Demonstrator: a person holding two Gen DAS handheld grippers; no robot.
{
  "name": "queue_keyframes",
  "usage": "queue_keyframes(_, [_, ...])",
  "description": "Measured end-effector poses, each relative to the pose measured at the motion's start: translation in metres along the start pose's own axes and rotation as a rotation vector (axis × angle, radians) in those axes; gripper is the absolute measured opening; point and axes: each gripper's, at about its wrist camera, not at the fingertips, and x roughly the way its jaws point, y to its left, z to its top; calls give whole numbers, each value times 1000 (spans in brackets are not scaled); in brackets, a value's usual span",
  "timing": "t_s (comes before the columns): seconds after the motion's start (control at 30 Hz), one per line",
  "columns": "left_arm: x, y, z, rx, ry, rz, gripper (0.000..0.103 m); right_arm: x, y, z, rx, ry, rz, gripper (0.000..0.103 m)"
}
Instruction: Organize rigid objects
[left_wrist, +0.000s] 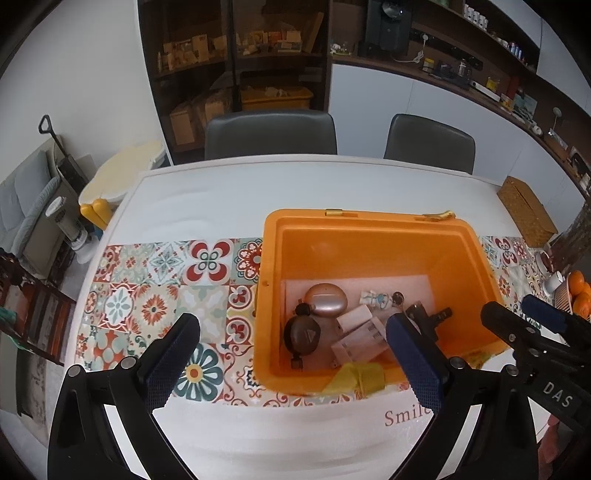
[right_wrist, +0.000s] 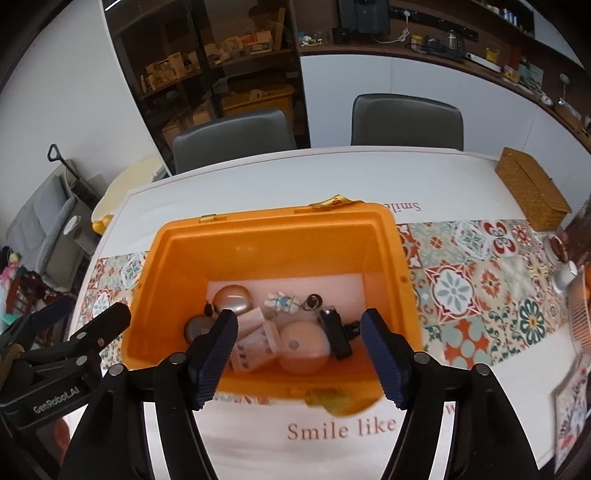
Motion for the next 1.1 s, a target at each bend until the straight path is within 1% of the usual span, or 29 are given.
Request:
queue_keyframes(0.07, [-9, 1, -4, 3, -17, 9, 103, -10, -1, -7, 6, -9, -5, 75])
queue_keyframes(0.33, [-43, 0, -26, 13, -57, 22, 103, -40, -3, -32, 9, -24, -3, 79])
queue_keyframes(0.43, [-52, -1, -36, 15, -59, 20, 103, -51, -4, -42, 9, -30, -16, 80])
queue_keyframes(0.53, [-61, -3, -46, 24, -71, 34, 103, -62, -4, -52, -5, -32, -41, 82])
queue_keyframes(0.7, [-68, -7, -59, 30, -53, 25, 103, -75, -5, -65, -22, -32, -41, 83])
queue_keyframes(0.9, [-75, -11, -74, 35, -42, 36, 103, -84, -10, -82, -23, -22, -38, 83])
queue_keyframes(1.1, [-84, -16, -85, 38, -38, 27, 103, -89, -15, -95, -17, -5, -34, 83])
